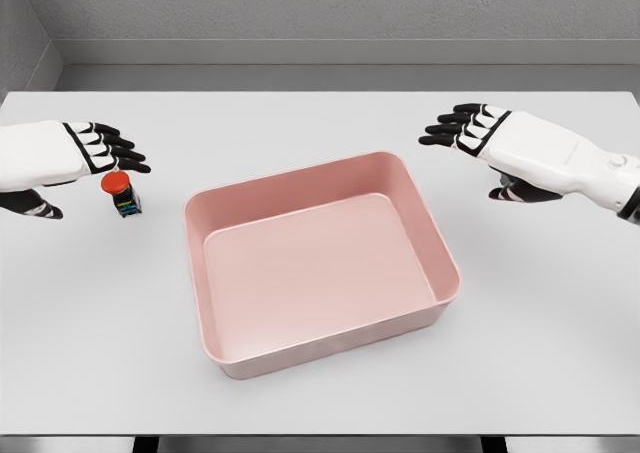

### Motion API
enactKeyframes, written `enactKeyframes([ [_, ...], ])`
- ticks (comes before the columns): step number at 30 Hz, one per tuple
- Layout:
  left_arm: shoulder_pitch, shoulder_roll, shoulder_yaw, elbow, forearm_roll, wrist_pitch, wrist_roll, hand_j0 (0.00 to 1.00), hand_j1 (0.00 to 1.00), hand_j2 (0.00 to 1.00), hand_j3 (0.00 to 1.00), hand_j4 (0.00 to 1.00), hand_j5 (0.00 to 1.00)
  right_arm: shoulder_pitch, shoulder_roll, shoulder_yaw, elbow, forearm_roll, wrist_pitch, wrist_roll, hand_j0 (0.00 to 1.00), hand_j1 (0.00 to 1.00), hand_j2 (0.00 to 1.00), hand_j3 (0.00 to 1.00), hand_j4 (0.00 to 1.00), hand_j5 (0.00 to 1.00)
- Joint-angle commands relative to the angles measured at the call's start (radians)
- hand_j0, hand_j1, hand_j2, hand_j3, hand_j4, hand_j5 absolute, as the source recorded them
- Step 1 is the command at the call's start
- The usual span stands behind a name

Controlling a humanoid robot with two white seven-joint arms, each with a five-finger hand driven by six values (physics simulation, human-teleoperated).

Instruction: Put the industrial switch in the basket with both arms

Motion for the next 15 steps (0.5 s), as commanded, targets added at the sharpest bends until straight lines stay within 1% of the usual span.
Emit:
enactKeyframes([
  [1, 0.0, 0.0, 0.001, 0.0, 0.005, 0.001, 0.0, 1.0, 1.0, 1.0, 1.0, 1.0, 1.0, 0.0, 0.001, 0.0, 0.0, 0.006, 0.003, 0.0, 1.0, 1.0, 1.0, 1.0, 1.0, 1.0],
  [8, 0.0, -0.004, 0.001, 0.002, 0.004, 0.008, -0.003, 1.0, 1.0, 1.0, 1.0, 1.0, 1.0, -0.008, -0.001, -0.028, 0.006, 0.013, 0.003, 0.0, 1.0, 1.0, 1.0, 1.0, 1.0, 1.0],
  [9, -0.002, -0.024, 0.001, 0.022, -0.001, 0.011, -0.007, 1.0, 1.0, 1.0, 1.0, 1.0, 1.0, 0.0, -0.002, -0.057, 0.006, 0.015, 0.003, 0.0, 1.0, 1.0, 1.0, 1.0, 1.0, 1.0],
  [10, -0.009, -0.05, -0.001, 0.06, -0.001, 0.011, -0.009, 1.0, 1.0, 1.0, 1.0, 1.0, 1.0, 0.005, -0.005, -0.081, 0.008, 0.013, 0.003, 0.0, 1.0, 1.0, 1.0, 1.0, 1.0, 1.0],
  [11, -0.018, -0.058, -0.004, 0.085, -0.002, 0.011, -0.01, 1.0, 1.0, 1.0, 1.0, 1.0, 1.0, 0.006, -0.008, -0.089, 0.012, 0.015, 0.003, 0.0, 1.0, 1.0, 1.0, 1.0, 1.0, 1.0],
  [12, -0.02, -0.064, -0.005, 0.092, -0.002, 0.011, -0.01, 1.0, 1.0, 1.0, 1.0, 1.0, 1.0, 0.011, -0.013, -0.091, 0.027, 0.015, 0.003, 0.0, 1.0, 1.0, 1.0, 1.0, 1.0, 1.0],
  [14, -0.018, -0.107, -0.007, 0.117, -0.004, 0.013, -0.01, 1.0, 1.0, 1.0, 1.0, 1.0, 1.0, 0.02, -0.024, -0.12, 0.035, 0.013, 0.003, 0.0, 1.0, 1.0, 1.0, 1.0, 1.0, 1.0],
  [15, -0.02, -0.108, -0.01, 0.117, -0.002, 0.01, -0.01, 1.0, 1.0, 1.0, 1.0, 1.0, 1.0, 0.021, -0.024, -0.13, 0.038, 0.013, 0.003, 0.0, 1.0, 1.0, 1.0, 1.0, 1.0, 1.0],
])
